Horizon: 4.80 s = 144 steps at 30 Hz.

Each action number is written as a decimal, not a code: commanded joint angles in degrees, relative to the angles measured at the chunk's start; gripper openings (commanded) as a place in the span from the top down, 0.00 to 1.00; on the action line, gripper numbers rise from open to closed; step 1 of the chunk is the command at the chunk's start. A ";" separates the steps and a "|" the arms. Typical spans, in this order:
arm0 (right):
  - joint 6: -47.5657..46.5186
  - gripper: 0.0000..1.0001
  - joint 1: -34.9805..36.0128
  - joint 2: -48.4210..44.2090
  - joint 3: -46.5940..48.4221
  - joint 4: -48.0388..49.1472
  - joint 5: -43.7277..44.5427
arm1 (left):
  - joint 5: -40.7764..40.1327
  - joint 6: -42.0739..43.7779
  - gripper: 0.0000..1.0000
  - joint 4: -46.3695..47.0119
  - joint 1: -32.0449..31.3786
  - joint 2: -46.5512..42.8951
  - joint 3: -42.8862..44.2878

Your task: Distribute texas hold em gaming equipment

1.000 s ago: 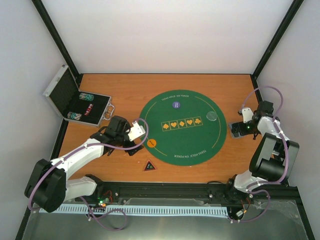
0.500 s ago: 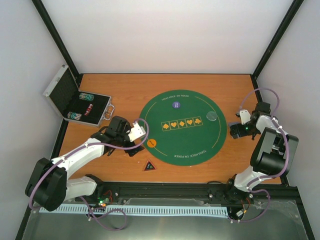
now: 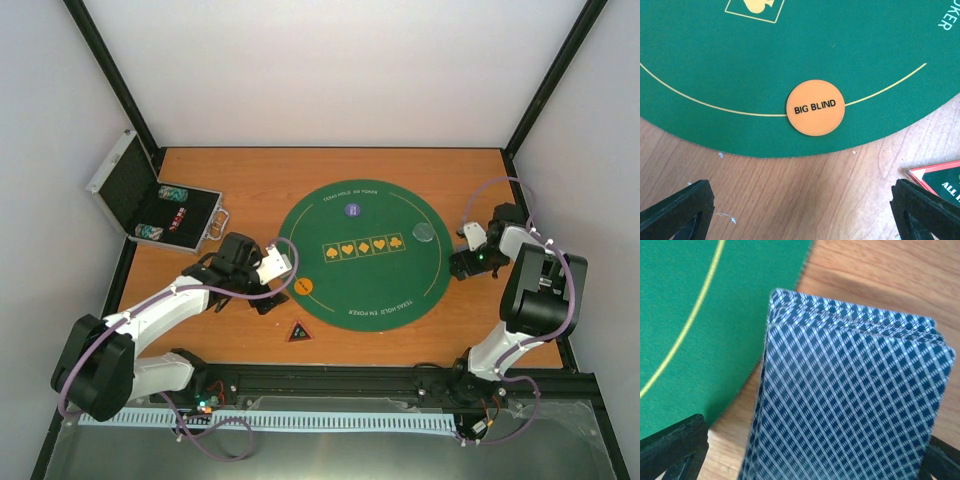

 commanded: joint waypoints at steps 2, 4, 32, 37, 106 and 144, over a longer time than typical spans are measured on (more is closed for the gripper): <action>-0.87 0.02 1.18 0.75 0.06 1.66 1.05 | 1.22 1.18 0.03 -0.23 0.31 0.05 1.13; -0.80 0.05 1.19 0.62 -0.38 2.10 2.76 | 1.28 1.17 0.03 -0.24 0.31 0.00 1.14; -1.93 0.38 1.06 0.33 -1.93 1.89 4.88 | 1.52 1.37 0.03 -0.39 0.29 -0.84 1.22; -2.29 0.47 1.17 -1.06 -1.82 2.11 4.45 | 1.64 1.36 0.03 -0.50 0.29 -1.09 1.27; 3.99 0.58 72.09 -13.91 -6.61 21.90 18.05 | 33.01 1.02 0.00 -16.98 9.69 6.21 21.93; -7.75 0.60 72.36 -6.55 -2.05 35.08 19.78 | 61.12 -19.09 0.00 -10.08 14.99 30.72 20.07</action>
